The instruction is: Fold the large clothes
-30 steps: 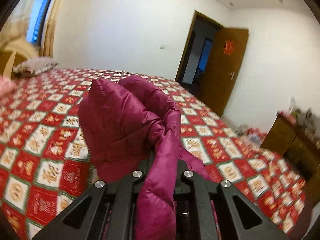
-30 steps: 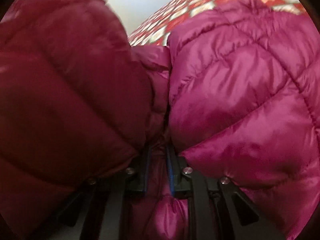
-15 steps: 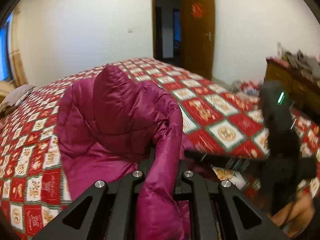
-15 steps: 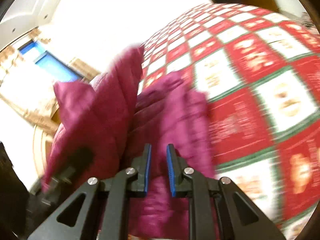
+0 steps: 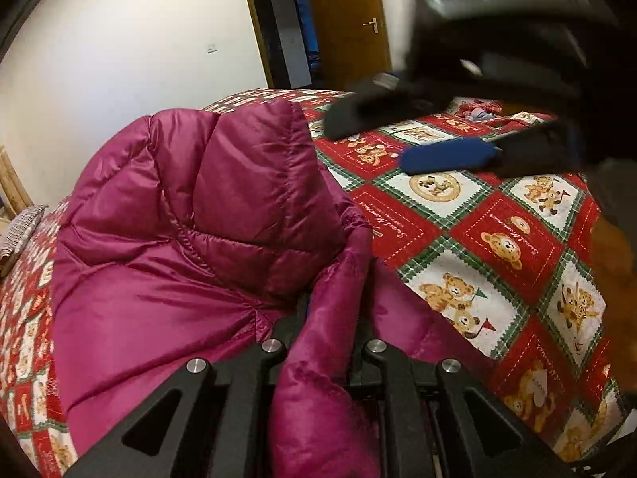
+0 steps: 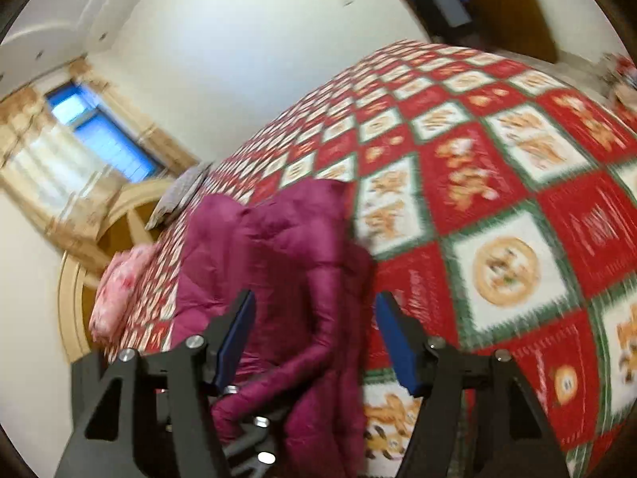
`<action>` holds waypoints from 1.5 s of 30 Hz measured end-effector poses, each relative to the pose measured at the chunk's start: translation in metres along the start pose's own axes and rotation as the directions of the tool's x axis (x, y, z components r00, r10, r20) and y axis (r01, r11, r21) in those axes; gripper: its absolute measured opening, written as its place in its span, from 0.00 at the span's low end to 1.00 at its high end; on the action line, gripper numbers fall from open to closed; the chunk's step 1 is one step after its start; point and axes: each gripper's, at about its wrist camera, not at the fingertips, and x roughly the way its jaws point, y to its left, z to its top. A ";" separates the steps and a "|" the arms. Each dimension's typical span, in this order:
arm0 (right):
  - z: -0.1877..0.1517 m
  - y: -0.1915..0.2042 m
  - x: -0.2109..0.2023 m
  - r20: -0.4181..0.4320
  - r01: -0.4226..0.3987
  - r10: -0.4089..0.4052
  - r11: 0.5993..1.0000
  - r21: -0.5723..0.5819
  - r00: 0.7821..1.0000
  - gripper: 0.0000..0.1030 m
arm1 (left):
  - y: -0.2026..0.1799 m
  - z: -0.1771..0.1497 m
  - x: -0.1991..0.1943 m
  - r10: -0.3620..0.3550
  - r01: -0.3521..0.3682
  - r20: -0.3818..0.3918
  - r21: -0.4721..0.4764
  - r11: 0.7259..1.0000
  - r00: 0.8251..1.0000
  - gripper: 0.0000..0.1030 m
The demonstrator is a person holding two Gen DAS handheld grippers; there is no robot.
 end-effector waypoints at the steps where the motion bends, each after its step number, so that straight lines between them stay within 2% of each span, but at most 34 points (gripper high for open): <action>1: 0.002 0.004 0.008 -0.023 -0.006 0.006 1.000 -0.027 1.000 0.64 | 0.002 0.002 0.003 -0.005 0.005 -0.001 -0.002 1.000 1.000 0.10; 3: 0.007 0.010 0.029 -0.079 0.005 -0.012 0.996 -0.086 0.997 0.63 | 0.004 0.002 0.002 -0.011 0.011 -0.005 -0.002 1.000 1.000 0.10; 4: 0.008 0.011 0.039 -0.098 0.021 -0.031 0.995 -0.101 0.995 0.49 | 0.005 0.003 0.001 -0.013 0.013 -0.005 0.000 1.000 1.000 0.10; 5: 0.008 0.012 0.050 -0.127 0.036 -0.051 0.993 -0.112 0.991 0.28 | 0.006 0.003 -0.001 -0.013 0.013 -0.004 0.005 1.000 1.000 0.13; 7: 0.008 0.007 0.064 -0.160 0.026 -0.040 0.996 -0.086 0.986 0.23 | 0.005 0.003 -0.006 -0.030 0.030 -0.001 0.016 0.999 1.000 0.19; 10: 0.006 -0.004 0.073 -0.195 0.031 -0.040 0.998 -0.045 0.980 0.21 | 0.000 -0.001 -0.018 -0.042 0.042 0.010 0.057 0.998 0.999 0.30; 13: 0.003 -0.008 0.077 -0.215 0.041 -0.046 0.999 -0.028 0.975 0.21 | -0.010 -0.010 -0.034 -0.003 -0.004 0.056 0.128 0.992 0.998 0.43; 20: 0.000 -0.011 0.077 -0.233 0.047 -0.056 0.998 -0.043 0.971 0.18 | -0.036 -0.037 -0.072 -0.007 -0.030 0.129 0.282 0.959 0.992 0.49; 25: -0.002 -0.018 0.077 -0.236 0.036 -0.043 0.999 -0.037 0.971 0.18 | -0.018 -0.055 -0.101 -0.040 -0.003 0.134 0.301 0.954 0.990 0.53; 30: -0.004 -0.023 0.075 -0.233 0.016 -0.024 0.999 -0.037 0.972 0.19 | 0.035 -0.077 -0.137 -0.123 0.107 0.077 0.181 0.978 0.989 0.53; 31: -0.005 -0.023 0.074 -0.232 0.017 -0.026 0.999 -0.040 0.972 0.22 | 0.045 -0.078 -0.143 -0.137 0.123 0.077 0.157 0.980 0.988 0.53; 33: -0.006 -0.027 0.072 -0.227 0.015 -0.024 0.999 -0.042 0.974 0.23 | 0.073 -0.075 -0.152 -0.132 0.126 0.087 0.076 0.989 0.987 0.53; 36: -0.007 -0.031 0.070 -0.216 -0.011 0.004 0.999 -0.030 0.976 0.23 | 0.113 -0.053 -0.150 -0.077 0.084 0.107 -0.061 0.995 0.991 0.54; 38: -0.008 -0.032 0.070 -0.210 -0.013 0.008 1.000 -0.023 0.978 0.24 | 0.137 -0.026 -0.132 -0.021 0.041 0.106 -0.187 0.982 0.994 0.59; 40: -0.009 -0.031 0.069 -0.208 -0.005 0.000 1.000 -0.023 0.978 0.24 | 0.152 0.002 -0.103 0.028 -0.001 0.086 -0.292 0.956 0.996 0.59; 42: -0.009 -0.030 0.069 -0.207 0.007 -0.012 1.000 -0.028 0.978 0.24 | 0.158 0.026 -0.076 0.049 -0.024 0.061 -0.352 0.936 0.997 0.59; 45: -0.011 -0.029 0.069 -0.205 0.017 -0.022 1.000 -0.025 0.978 0.24 | 0.156 0.060 -0.024 0.098 -0.097 -0.019 -0.421 0.902 0.995 0.59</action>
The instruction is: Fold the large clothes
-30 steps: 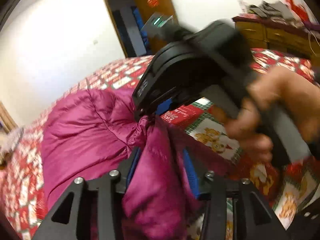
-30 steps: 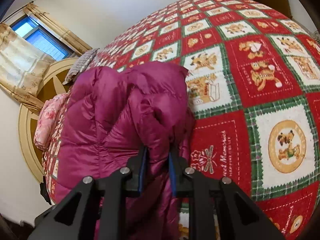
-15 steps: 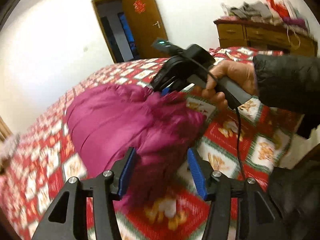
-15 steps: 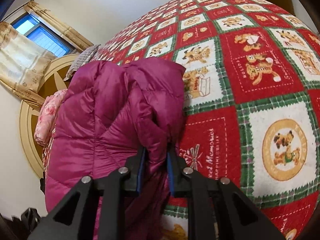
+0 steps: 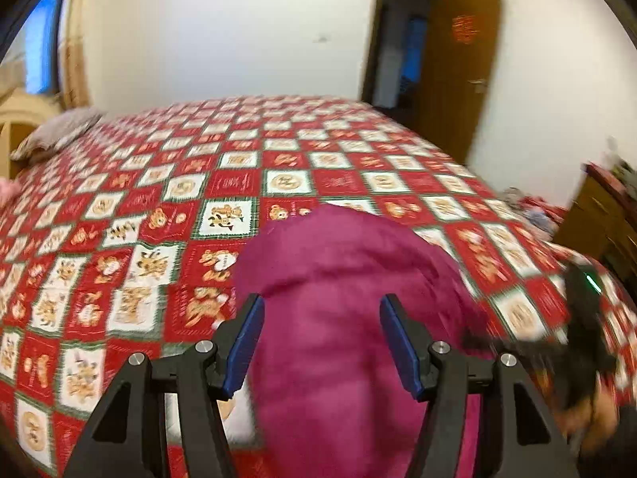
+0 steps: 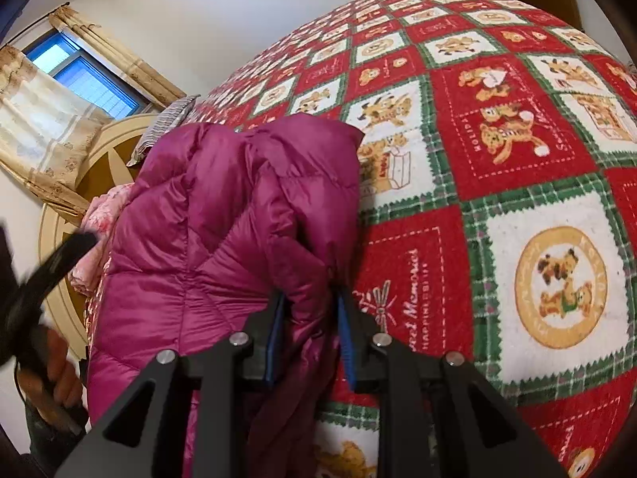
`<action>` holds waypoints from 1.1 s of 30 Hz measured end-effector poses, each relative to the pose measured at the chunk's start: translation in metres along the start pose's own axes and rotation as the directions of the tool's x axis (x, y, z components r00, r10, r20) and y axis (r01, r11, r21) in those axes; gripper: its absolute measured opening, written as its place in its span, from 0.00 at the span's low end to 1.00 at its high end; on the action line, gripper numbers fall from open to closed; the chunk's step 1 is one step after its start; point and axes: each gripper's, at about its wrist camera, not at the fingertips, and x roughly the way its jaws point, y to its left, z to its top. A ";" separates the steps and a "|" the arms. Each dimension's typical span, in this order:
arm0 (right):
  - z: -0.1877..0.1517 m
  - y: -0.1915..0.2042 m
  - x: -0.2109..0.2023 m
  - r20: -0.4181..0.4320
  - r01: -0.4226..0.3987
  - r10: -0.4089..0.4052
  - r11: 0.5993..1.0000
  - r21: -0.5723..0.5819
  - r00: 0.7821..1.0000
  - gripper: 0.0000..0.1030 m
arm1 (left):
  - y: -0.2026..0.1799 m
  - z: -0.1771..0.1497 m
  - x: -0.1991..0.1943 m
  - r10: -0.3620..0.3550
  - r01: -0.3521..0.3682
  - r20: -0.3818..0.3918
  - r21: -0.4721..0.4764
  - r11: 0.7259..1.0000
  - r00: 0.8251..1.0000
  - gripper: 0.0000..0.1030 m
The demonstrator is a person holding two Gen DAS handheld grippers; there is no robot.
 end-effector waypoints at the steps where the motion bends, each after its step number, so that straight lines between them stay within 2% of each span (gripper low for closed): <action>1: -0.001 0.001 0.000 0.002 -0.003 0.003 1.000 0.000 1.000 0.25 | -0.003 0.001 0.010 0.010 -0.011 -0.015 -0.013 1.000 1.000 0.59; 3: -0.003 0.002 0.000 0.004 0.001 -0.001 1.000 -0.003 1.000 0.25 | -0.011 -0.002 0.037 0.069 -0.070 -0.065 -0.016 0.997 0.995 0.59; 5: -0.003 0.002 0.000 0.002 -0.004 0.004 1.000 -0.006 1.000 0.25 | -0.016 -0.013 0.049 0.128 -0.129 -0.084 -0.003 0.992 0.988 0.62; 7: -0.002 0.001 0.000 -0.007 -0.018 0.018 1.000 -0.007 1.000 0.27 | -0.016 -0.022 0.055 0.169 -0.169 -0.066 0.010 0.986 0.983 0.70; 12: 0.002 -0.002 -0.015 -0.024 0.002 -0.003 1.000 -0.013 1.000 0.36 | -0.015 -0.032 0.062 0.223 -0.223 -0.045 0.017 0.975 0.974 0.78; 14: 0.007 0.005 -0.034 0.008 0.038 -0.038 0.999 -0.008 0.999 0.35 | -0.017 -0.033 0.065 0.249 -0.248 -0.039 0.021 0.968 0.968 0.79; 18: 0.030 0.044 -0.076 0.107 0.070 -0.067 0.997 -0.025 0.992 0.35 | -0.024 -0.034 0.069 0.310 -0.310 -0.023 0.038 0.950 0.950 0.80; 20: 0.044 0.068 -0.086 0.151 0.034 -0.035 0.999 0.012 0.988 0.35 | -0.029 -0.035 0.070 0.347 -0.346 -0.011 0.056 0.936 0.938 0.81; 22: 0.053 0.090 -0.083 0.186 -0.056 0.046 0.997 0.048 0.981 0.35 | -0.033 -0.036 0.069 0.375 -0.375 0.001 0.069 0.925 0.927 0.81; 26: 0.059 0.106 -0.039 0.202 -0.104 0.067 0.978 0.181 0.977 0.35 | -0.029 -0.037 0.067 0.373 -0.373 0.004 0.057 0.926 0.928 0.81; 27: 0.056 0.102 -0.026 0.212 -0.079 0.036 0.977 0.199 0.977 0.35 | -0.028 -0.038 0.066 0.366 -0.366 0.003 0.049 0.929 0.931 0.81; 30: 0.046 0.085 -0.002 0.220 0.063 -0.109 0.977 0.206 0.969 0.35 | -0.020 -0.040 0.063 0.333 -0.333 -0.004 0.015 0.943 0.943 0.82; 32: 0.041 0.074 0.006 0.204 0.162 -0.195 0.972 0.170 0.959 0.32 | -0.014 -0.040 0.062 0.305 -0.305 -0.009 -0.014 0.952 0.952 0.83; 33: 0.039 0.070 0.011 0.199 0.228 -0.250 0.965 0.126 0.948 0.31 | -0.012 -0.039 0.063 0.294 -0.294 -0.016 -0.027 0.955 0.956 0.84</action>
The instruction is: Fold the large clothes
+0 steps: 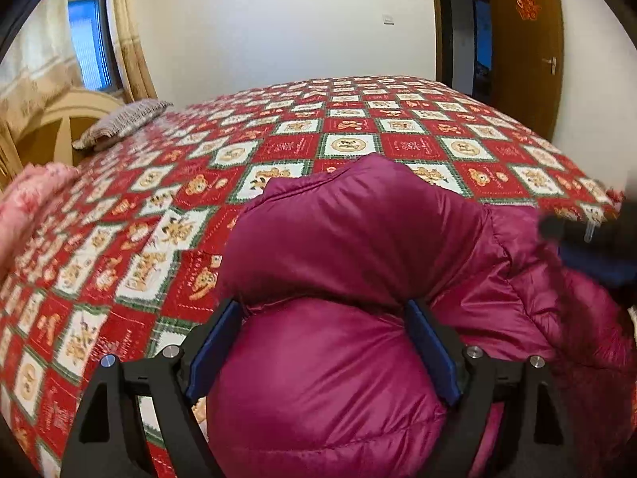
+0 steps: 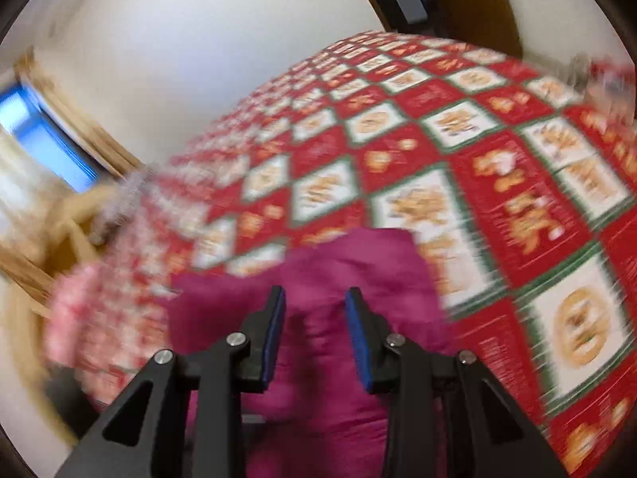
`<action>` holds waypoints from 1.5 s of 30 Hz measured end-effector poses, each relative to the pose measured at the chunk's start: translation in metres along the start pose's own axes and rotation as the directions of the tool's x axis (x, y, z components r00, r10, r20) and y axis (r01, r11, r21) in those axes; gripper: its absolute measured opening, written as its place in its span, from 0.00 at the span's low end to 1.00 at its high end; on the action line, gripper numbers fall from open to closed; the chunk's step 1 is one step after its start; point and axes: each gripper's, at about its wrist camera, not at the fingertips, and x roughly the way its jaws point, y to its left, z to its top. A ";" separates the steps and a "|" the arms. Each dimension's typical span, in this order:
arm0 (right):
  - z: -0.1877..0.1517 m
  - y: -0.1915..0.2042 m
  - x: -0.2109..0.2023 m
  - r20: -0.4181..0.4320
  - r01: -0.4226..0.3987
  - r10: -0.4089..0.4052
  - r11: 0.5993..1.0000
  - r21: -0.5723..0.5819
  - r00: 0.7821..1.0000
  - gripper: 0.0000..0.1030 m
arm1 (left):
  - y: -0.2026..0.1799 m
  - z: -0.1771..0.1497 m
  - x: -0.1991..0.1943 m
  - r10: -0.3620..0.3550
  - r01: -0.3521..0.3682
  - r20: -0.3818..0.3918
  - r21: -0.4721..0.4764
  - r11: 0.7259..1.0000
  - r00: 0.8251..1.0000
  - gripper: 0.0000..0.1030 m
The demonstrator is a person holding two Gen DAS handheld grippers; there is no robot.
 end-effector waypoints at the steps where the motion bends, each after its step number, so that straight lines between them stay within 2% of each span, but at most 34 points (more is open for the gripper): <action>1: -0.002 -0.002 0.001 0.006 0.034 -0.034 0.998 -0.043 0.999 0.30 | 0.001 0.000 0.001 -0.007 0.007 -0.005 -0.008 1.000 1.000 0.85; 2: -0.004 -0.005 0.003 0.015 0.057 -0.056 0.995 -0.081 0.998 0.31 | 0.001 0.001 0.002 -0.012 0.012 -0.008 -0.013 1.000 1.000 0.85; 5: -0.008 -0.004 0.010 0.021 0.053 -0.051 0.989 -0.135 0.998 0.32 | 0.002 0.002 0.002 -0.027 0.027 -0.019 -0.022 0.999 0.999 0.85; 11: -0.017 0.003 0.035 -0.022 0.069 -0.076 0.969 -0.236 0.997 0.33 | 0.020 0.015 -0.003 -0.087 0.083 -0.059 -0.075 0.994 0.994 0.85; 17: -0.020 0.003 0.038 -0.049 0.059 -0.074 0.963 -0.262 0.996 0.34 | 0.024 0.042 0.010 -0.069 0.064 -0.061 -0.086 0.994 0.996 0.85; 22: -0.020 0.002 0.041 -0.062 0.047 -0.066 0.963 -0.265 0.996 0.34 | 0.023 0.060 0.037 -0.032 0.024 -0.095 -0.082 0.996 0.995 0.92; 30: -0.019 -0.001 0.042 -0.071 0.026 -0.045 0.970 -0.243 0.996 0.34 | 0.029 0.050 0.081 -0.054 0.027 -0.199 -0.138 0.990 0.978 0.98; 43: -0.018 -0.001 0.046 -0.068 0.023 -0.041 0.970 -0.242 0.997 0.34 | 0.030 0.043 0.092 -0.058 0.025 -0.197 -0.163 0.986 0.979 0.99; 45: -0.018 -0.001 0.046 -0.068 0.023 -0.041 0.970 -0.242 0.997 0.34 | 0.033 0.043 0.089 -0.075 0.040 -0.194 -0.179 0.983 0.978 0.99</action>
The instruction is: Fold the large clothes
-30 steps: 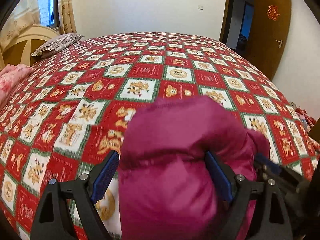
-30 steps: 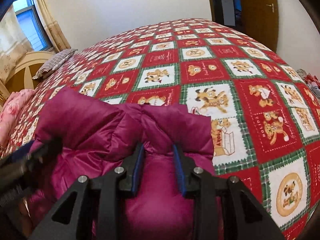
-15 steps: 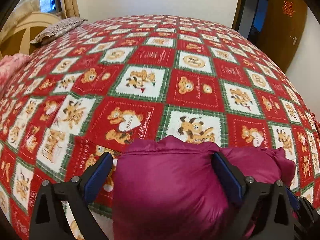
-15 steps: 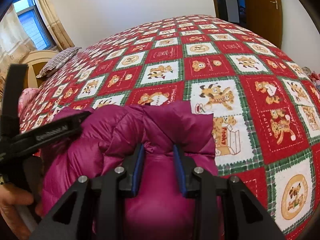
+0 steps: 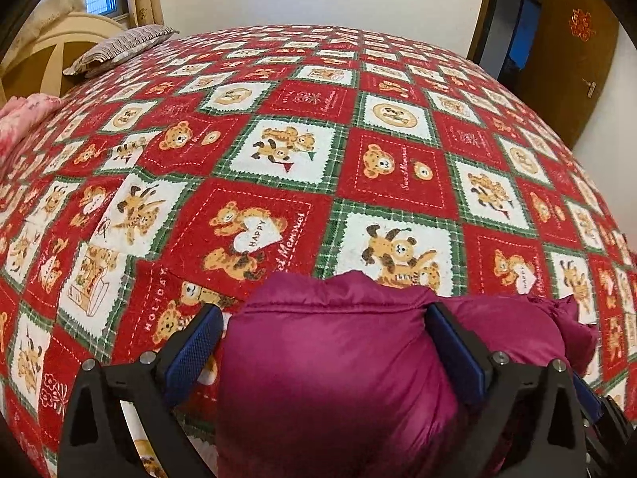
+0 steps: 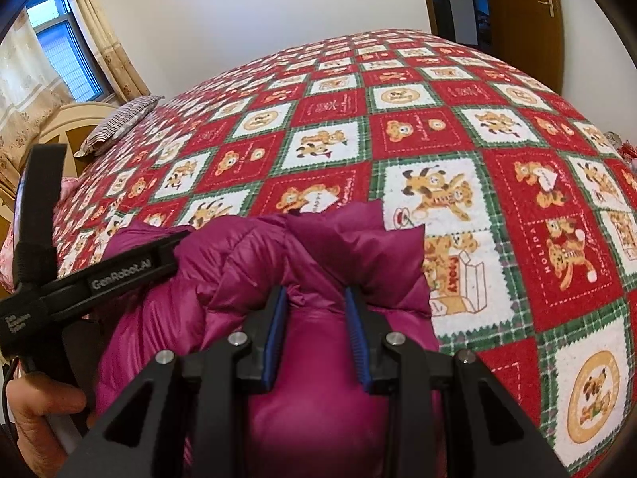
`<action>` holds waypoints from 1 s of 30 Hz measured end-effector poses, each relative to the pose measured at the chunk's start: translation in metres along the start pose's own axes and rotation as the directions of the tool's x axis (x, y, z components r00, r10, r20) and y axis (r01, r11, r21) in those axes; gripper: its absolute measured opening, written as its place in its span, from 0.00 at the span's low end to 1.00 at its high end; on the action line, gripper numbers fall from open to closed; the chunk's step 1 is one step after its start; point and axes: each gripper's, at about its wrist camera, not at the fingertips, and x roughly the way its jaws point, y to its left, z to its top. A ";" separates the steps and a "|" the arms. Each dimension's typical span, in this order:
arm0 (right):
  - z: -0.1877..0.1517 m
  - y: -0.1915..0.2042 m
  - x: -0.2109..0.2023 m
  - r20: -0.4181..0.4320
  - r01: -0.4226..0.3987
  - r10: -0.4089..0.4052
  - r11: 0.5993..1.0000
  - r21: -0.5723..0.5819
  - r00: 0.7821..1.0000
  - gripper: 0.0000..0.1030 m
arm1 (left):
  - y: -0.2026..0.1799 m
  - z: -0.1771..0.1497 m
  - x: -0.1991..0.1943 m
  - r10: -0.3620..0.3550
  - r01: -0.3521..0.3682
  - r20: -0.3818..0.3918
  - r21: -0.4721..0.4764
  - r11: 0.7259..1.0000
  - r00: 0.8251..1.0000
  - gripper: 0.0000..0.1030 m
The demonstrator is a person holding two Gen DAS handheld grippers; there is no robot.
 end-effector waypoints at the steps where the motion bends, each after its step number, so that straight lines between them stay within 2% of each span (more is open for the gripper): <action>1: 0.000 0.000 0.000 0.001 0.000 0.000 1.000 0.000 1.000 0.34 | 0.004 -0.001 -0.003 -0.022 0.022 -0.008 -0.013 1.000 1.000 0.99; 3: -0.001 0.000 -0.001 0.003 -0.003 0.003 1.000 0.001 1.000 0.33 | 0.013 -0.003 -0.012 -0.072 0.071 -0.028 -0.039 0.997 0.997 0.99; 5: -0.001 -0.002 -0.001 0.005 -0.008 0.008 1.000 0.007 1.000 0.33 | 0.028 -0.011 -0.034 -0.126 0.124 -0.014 -0.073 0.990 0.992 0.99; 8: -0.001 -0.002 -0.001 0.006 -0.008 0.008 1.000 0.009 1.000 0.33 | 0.039 -0.030 -0.069 -0.130 0.132 0.023 -0.087 0.988 0.991 0.99; 11: 0.000 -0.001 -0.001 0.007 -0.005 0.005 1.000 0.010 1.000 0.33 | 0.042 -0.054 -0.092 -0.079 0.084 0.068 -0.076 0.994 0.995 0.99; 14: 0.000 0.002 -0.002 0.005 0.018 -0.018 1.000 -0.002 1.000 0.33 | 0.039 -0.067 -0.074 -0.044 0.046 0.038 -0.056 0.997 0.998 0.99; 18: 0.001 0.002 -0.002 -0.002 0.025 -0.025 1.000 -0.003 1.000 0.33 | 0.051 -0.068 -0.057 -0.104 0.104 0.007 -0.129 0.986 0.995 0.99; 22: 0.002 0.002 -0.002 -0.013 0.035 -0.035 0.999 -0.003 0.999 0.33 | 0.042 -0.067 -0.057 -0.058 0.059 0.014 -0.080 0.995 0.998 0.99; 24: 0.004 0.001 -0.004 -0.031 0.034 -0.034 0.999 0.007 0.999 0.33 | 0.043 -0.066 -0.059 -0.069 0.069 0.003 -0.072 0.995 0.998 0.99; 25: 0.005 -0.001 -0.009 -0.046 0.019 -0.018 1.000 0.018 0.999 0.34 | 0.047 -0.065 -0.060 -0.096 0.095 -0.018 -0.071 0.993 0.995 0.99; 27: 0.006 -0.009 -0.029 -0.036 -0.047 0.049 0.997 0.063 0.998 0.38 | 0.060 -0.065 -0.066 -0.157 0.151 -0.058 -0.092 0.984 0.986 0.99; 28: 0.004 -0.014 -0.043 -0.005 -0.089 0.090 0.992 0.092 0.996 0.46 | 0.069 -0.066 -0.072 -0.182 0.175 -0.059 -0.116 0.978 0.981 0.99; 29: 0.002 -0.021 -0.060 0.035 -0.132 0.129 0.984 0.122 0.991 0.58 | 0.077 -0.068 -0.079 -0.209 0.201 -0.047 -0.140 0.970 0.977 0.99; 30: -0.004 -0.029 -0.079 0.081 -0.163 0.152 0.976 0.148 0.985 0.63 | 0.087 -0.070 -0.088 -0.239 0.232 -0.024 -0.157 0.960 0.971 0.99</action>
